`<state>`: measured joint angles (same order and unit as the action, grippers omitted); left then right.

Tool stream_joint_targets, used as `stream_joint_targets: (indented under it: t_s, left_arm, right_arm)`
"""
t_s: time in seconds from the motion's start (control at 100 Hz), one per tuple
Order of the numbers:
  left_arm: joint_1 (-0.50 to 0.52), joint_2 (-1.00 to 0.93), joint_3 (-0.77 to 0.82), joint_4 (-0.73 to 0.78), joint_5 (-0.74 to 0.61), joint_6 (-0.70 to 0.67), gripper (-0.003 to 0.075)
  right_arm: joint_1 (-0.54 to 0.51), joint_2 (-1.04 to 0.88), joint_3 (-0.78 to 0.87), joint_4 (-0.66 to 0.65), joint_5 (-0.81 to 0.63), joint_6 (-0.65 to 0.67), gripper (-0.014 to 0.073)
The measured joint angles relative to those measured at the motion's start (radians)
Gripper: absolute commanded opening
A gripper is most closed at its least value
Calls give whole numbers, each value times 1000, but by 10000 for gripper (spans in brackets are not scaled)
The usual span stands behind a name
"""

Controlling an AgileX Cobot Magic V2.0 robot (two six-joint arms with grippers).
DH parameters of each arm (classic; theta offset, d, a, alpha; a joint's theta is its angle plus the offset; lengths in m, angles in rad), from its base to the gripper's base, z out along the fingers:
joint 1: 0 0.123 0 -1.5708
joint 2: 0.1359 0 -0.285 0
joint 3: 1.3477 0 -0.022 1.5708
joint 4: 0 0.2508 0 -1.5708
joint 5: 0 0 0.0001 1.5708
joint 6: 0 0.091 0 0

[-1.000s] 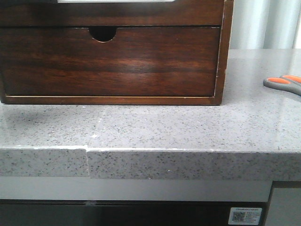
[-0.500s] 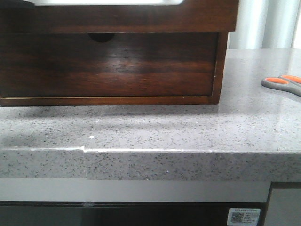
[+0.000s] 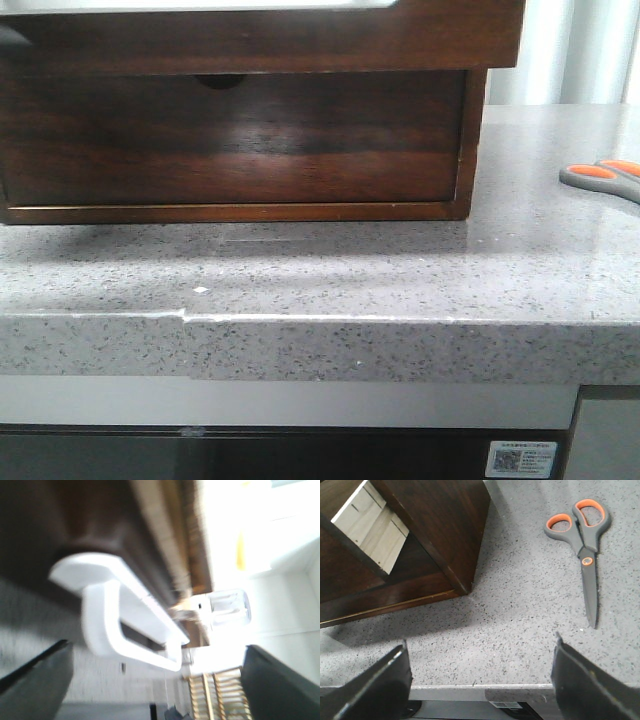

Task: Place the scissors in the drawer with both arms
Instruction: 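Lower the right gripper onto the grey-orange scissors and grasp them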

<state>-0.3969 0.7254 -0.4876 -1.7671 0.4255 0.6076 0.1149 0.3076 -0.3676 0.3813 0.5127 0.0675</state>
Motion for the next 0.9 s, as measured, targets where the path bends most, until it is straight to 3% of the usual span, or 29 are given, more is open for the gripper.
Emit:
stream_joint_targets:
  t_s: [0.12,0.26,0.52,0.72,0.9]
  left_arm:
    - [0,-132,0,143,-52,14,590]
    - [0,-269,0,385,-27,17,430]
    - [0,-395,0,722,112,22,-18]
    - [0,-404,0,775,132,22,-19]
    - [0,-404,0,777,135,22,-19]
  right_arm:
    - [0,1,0,0,-3,0,522]
    - [0,30,-39,0,-5,0,492]
    - [0,322,-301,-140,120,0,491]
    - [0,636,-529,-328,269,8,491]
    - [-2,898,-663,-403,324,8,491]
